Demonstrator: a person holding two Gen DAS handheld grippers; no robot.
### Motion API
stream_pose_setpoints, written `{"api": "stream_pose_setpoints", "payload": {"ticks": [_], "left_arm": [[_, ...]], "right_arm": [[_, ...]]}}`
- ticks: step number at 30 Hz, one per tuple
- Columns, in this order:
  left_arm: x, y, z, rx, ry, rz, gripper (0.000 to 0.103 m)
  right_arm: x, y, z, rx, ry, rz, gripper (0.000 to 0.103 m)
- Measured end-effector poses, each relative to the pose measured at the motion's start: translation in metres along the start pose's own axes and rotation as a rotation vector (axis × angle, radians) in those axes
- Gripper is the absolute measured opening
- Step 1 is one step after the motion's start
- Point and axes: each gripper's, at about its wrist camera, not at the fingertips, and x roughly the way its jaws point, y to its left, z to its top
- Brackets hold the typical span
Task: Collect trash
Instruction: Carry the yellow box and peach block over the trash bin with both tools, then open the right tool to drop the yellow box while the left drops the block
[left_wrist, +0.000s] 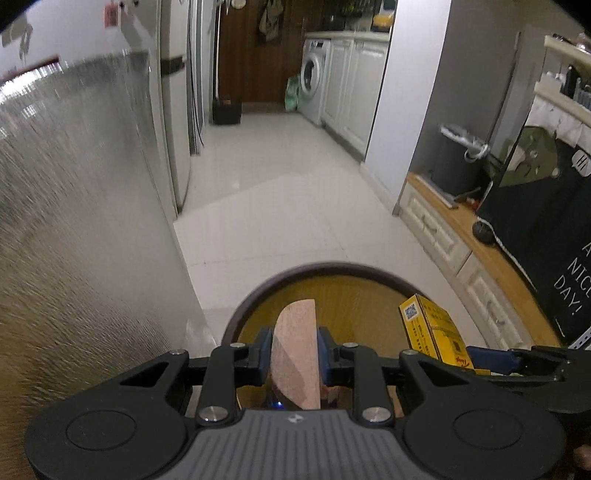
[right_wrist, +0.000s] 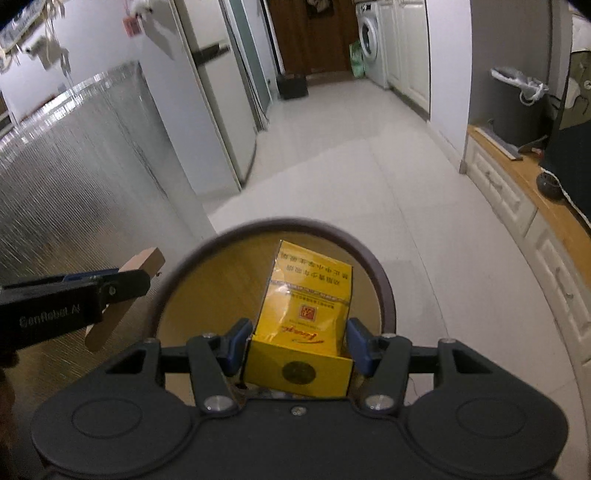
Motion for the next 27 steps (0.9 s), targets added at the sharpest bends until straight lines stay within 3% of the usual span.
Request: {"api": "stream_pose_setpoints", "payload": {"ticks": [13,22,27], "left_arm": [[0.046,0.013,-0.008,-0.040,0.106,-0.012,0.027],[0.061,0.013,-0.013,-0.040,0.145,-0.027,0.027],[0.066,0.012,-0.014,-0.037,0.158,-0.032,0.027]], "right_arm": [[0.052,-0.006,0.002,0.011,0.195,-0.002,0.058],[0.057,0.000,0.004,-0.013,0.233,-0.017,0.062],[0.054,0.000,0.003,-0.018,0.225,-0.014,0.074]]}}
